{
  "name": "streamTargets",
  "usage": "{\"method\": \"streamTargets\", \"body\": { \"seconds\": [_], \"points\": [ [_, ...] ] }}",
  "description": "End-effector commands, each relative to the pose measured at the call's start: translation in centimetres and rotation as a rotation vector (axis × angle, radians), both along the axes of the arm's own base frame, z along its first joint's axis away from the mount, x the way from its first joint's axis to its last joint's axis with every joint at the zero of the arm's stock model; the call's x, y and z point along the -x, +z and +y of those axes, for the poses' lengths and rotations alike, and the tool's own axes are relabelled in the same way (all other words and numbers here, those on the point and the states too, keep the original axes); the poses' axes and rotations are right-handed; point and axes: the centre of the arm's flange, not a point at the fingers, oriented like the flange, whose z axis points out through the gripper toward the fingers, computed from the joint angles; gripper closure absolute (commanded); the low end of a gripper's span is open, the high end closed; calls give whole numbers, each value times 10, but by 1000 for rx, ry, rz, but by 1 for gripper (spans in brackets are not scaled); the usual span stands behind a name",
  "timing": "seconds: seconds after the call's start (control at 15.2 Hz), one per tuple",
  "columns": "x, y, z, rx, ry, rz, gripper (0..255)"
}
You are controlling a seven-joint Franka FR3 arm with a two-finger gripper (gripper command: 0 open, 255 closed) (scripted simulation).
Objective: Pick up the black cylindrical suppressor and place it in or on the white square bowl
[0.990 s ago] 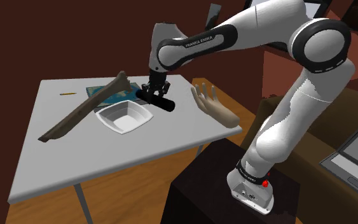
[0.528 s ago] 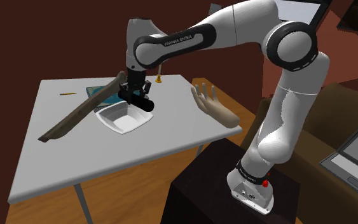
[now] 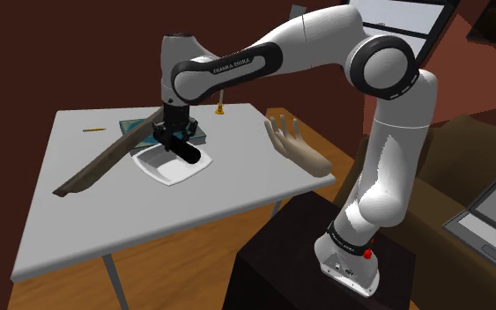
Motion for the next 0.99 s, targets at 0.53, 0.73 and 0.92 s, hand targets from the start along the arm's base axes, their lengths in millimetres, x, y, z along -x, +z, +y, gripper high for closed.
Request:
{"method": "streamTargets", "body": {
  "seconds": [0.53, 0.73, 0.92],
  "points": [
    [-1, -44, 0, 0, -1, 0, 255],
    [-1, -44, 0, 0, -1, 0, 255],
    [-1, -44, 0, 0, -1, 0, 255]
  ]
}}
